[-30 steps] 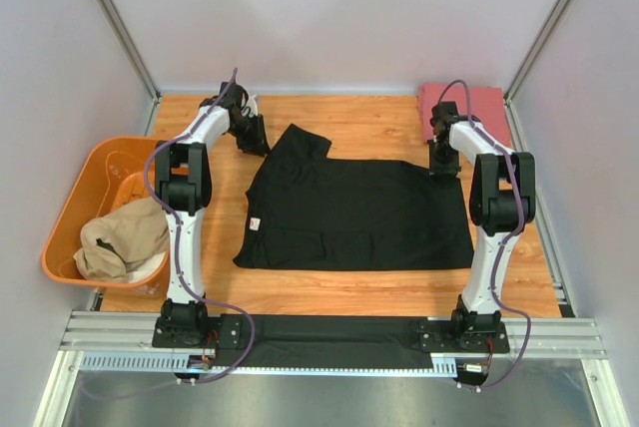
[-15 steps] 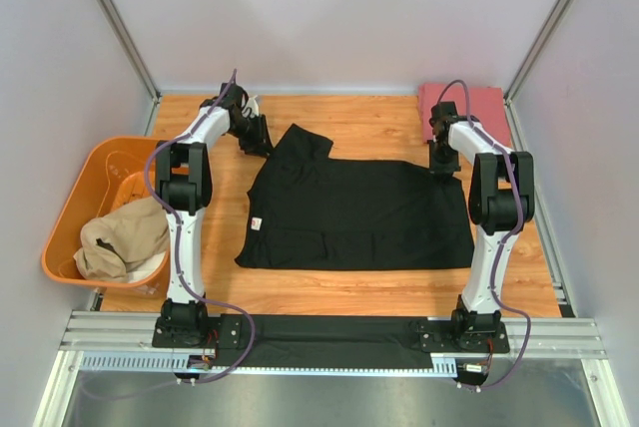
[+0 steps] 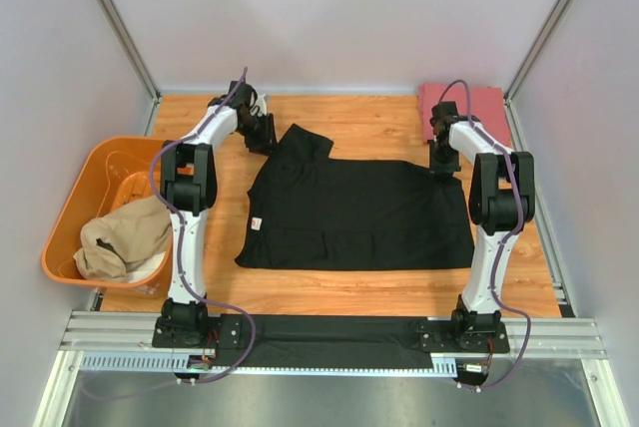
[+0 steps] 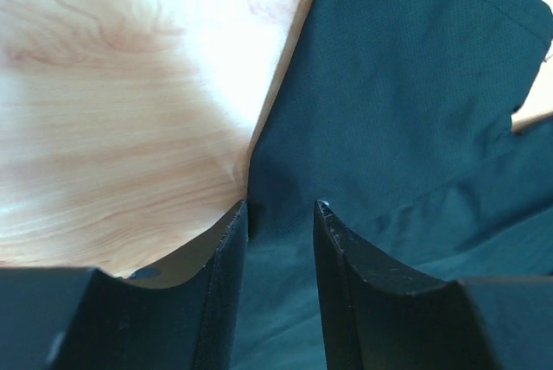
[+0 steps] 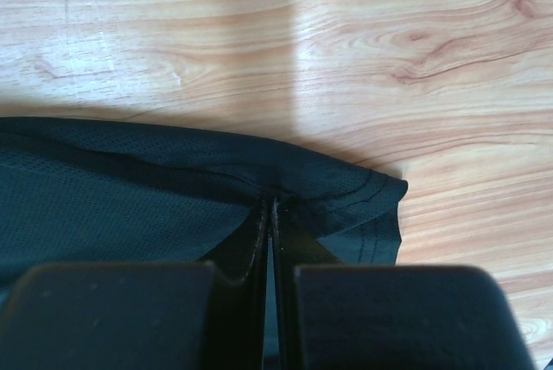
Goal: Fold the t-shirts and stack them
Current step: Fold the tshirt
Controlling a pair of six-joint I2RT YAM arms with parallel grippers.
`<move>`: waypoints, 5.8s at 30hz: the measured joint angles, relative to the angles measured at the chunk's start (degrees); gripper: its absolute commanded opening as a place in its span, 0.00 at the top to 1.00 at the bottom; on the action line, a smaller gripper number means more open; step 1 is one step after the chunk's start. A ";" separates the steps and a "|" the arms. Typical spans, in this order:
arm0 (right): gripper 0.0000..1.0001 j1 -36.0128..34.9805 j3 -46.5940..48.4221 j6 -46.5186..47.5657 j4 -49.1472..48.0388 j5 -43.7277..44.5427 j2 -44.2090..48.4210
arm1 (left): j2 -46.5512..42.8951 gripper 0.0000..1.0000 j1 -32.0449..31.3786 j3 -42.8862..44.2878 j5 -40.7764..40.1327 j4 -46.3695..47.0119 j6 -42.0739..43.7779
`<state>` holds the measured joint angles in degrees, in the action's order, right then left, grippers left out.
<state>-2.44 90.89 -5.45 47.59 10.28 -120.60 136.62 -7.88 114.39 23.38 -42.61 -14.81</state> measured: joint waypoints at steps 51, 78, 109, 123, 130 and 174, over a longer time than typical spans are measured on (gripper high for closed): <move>1.00 4.35 -4.20 -8.79 13.27 5.29 10.36 | -33.70 1.00 -5.62 -32.87 -12.96 1.84 -1.01; 0.99 4.35 -14.47 -9.35 12.61 5.70 12.44 | -38.91 1.00 -8.22 -46.73 -14.36 2.64 -4.17; 0.99 4.39 -15.13 -9.35 12.74 6.14 12.61 | -43.50 1.00 -8.79 -51.34 -14.51 1.68 -6.99; 0.90 4.63 -16.44 -9.38 12.83 6.14 12.59 | -43.50 1.00 -8.92 -54.10 -14.32 1.75 -8.07; 0.46 4.98 -16.48 -10.43 14.10 6.97 12.59 | -44.17 0.49 -9.44 -52.92 -16.92 -2.12 -8.87; 0.37 -8.81 -22.53 -18.16 -0.37 -26.75 16.70 | -9.68 0.55 -14.84 -12.92 -34.62 -7.17 -11.74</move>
<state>-11.25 68.36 -23.62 47.22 -16.47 -103.90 126.93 -22.72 101.47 -11.25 -49.78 -26.55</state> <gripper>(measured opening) 0.610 0.420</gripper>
